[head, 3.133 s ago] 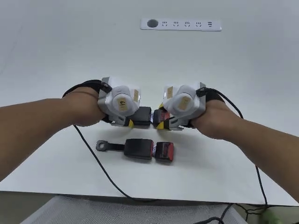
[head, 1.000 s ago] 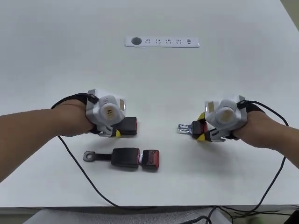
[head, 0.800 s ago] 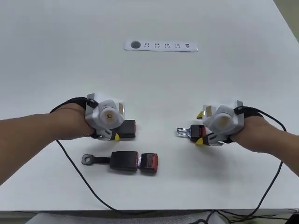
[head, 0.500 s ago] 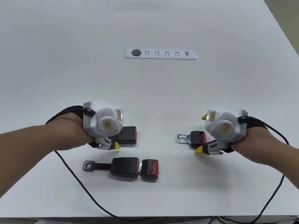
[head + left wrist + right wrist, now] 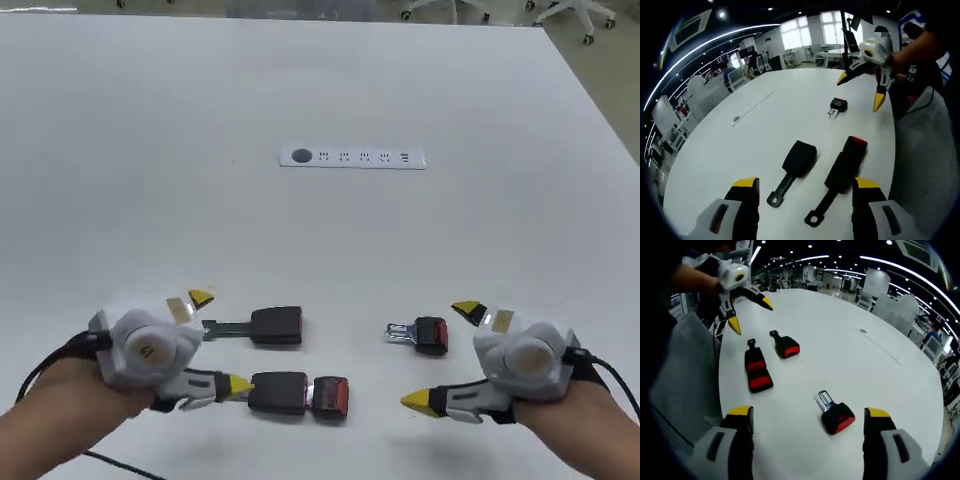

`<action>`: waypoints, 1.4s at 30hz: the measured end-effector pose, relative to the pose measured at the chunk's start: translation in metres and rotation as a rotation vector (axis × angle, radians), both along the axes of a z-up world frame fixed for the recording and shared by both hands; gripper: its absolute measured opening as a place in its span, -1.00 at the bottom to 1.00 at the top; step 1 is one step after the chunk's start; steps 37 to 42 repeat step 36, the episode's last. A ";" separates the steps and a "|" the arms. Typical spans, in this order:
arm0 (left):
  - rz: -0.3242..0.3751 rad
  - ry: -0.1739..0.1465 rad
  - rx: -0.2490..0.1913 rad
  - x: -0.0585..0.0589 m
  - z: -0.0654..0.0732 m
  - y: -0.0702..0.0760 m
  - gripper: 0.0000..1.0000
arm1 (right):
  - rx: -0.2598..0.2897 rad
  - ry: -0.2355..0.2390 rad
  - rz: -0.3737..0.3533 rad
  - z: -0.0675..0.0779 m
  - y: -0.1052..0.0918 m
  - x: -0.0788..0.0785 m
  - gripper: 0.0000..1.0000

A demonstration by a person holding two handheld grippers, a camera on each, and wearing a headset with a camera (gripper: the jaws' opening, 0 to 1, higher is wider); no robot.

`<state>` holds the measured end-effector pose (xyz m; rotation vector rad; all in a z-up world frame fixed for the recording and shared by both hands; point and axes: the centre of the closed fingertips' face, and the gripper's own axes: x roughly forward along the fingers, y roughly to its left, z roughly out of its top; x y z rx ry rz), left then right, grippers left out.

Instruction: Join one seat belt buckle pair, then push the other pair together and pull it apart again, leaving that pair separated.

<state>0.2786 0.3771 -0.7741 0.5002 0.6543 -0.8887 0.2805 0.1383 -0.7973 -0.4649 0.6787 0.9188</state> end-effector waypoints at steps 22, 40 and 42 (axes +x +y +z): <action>0.102 0.038 -0.063 -0.046 -0.014 0.038 0.83 | 0.039 0.039 -0.083 0.004 -0.022 -0.040 1.00; 0.121 0.021 -0.102 -0.049 -0.003 0.041 1.00 | 0.051 0.024 -0.090 0.012 -0.023 -0.041 1.00; 0.121 0.021 -0.102 -0.049 -0.003 0.041 1.00 | 0.051 0.024 -0.090 0.012 -0.023 -0.041 1.00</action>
